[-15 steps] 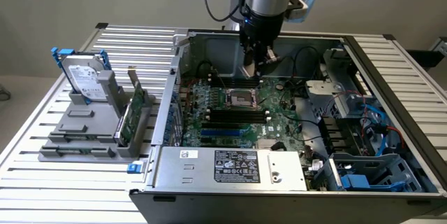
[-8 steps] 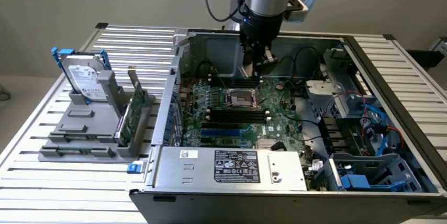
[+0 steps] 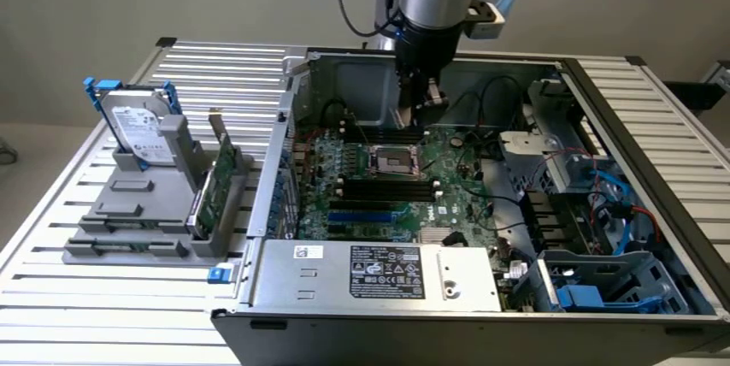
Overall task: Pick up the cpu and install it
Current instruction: 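Place the cpu into insertion slot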
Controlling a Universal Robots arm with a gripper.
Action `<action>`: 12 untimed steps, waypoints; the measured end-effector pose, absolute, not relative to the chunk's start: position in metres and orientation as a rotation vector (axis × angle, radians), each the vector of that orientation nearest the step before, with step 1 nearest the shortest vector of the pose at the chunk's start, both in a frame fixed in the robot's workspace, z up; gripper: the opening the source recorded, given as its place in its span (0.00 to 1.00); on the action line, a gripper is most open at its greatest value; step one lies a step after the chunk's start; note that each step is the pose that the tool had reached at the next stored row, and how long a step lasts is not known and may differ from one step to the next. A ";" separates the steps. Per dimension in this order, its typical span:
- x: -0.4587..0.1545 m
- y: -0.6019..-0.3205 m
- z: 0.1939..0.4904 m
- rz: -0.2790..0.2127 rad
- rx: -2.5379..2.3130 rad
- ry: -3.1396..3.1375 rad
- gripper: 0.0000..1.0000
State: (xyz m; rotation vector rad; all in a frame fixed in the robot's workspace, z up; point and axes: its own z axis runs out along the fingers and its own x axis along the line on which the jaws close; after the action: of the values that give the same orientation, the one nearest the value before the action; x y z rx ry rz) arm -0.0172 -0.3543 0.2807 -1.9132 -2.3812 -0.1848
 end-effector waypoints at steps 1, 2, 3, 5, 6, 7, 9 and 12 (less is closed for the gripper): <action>-0.017 -0.354 0.280 -0.186 -1.933 -2.366 0.55; -0.017 -0.354 0.280 -0.187 -1.953 -2.351 0.55; -0.017 -0.354 0.279 -0.188 -1.974 -2.335 0.55; -0.017 -0.354 0.276 -0.189 -2.009 -2.307 0.55; -0.018 -0.354 0.274 -0.190 -2.026 -2.294 0.55; -0.018 -0.354 0.272 -0.191 -2.042 -2.281 0.55; -0.018 -0.354 0.269 -0.191 -2.073 -2.256 0.55; -0.019 -0.354 0.263 -0.191 -2.113 -2.223 0.55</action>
State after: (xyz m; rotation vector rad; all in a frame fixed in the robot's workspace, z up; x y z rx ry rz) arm -0.0193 -0.3543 0.2635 -2.1135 -2.2228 -0.1906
